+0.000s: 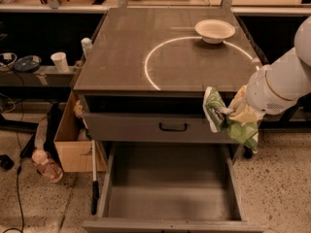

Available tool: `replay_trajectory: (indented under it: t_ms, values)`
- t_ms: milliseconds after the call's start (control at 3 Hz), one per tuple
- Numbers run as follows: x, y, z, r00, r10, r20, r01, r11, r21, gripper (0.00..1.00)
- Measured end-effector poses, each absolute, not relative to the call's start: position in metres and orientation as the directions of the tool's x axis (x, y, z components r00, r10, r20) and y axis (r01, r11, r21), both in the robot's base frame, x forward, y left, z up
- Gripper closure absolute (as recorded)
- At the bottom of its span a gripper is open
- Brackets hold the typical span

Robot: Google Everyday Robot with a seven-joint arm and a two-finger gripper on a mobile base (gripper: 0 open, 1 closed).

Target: Place green jalapeno chip bag into middle drawer

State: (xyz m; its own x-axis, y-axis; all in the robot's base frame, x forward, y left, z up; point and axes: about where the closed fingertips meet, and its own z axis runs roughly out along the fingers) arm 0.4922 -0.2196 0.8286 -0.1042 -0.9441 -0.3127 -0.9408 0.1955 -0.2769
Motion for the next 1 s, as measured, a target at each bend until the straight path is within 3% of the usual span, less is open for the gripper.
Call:
replay_trajectory:
  t_ms: [1000]
  values:
    - [0.441, -0.210, 0.738, -0.154, -0.949, -0.276, -0.956, 0.214, -0.200, 1.00]
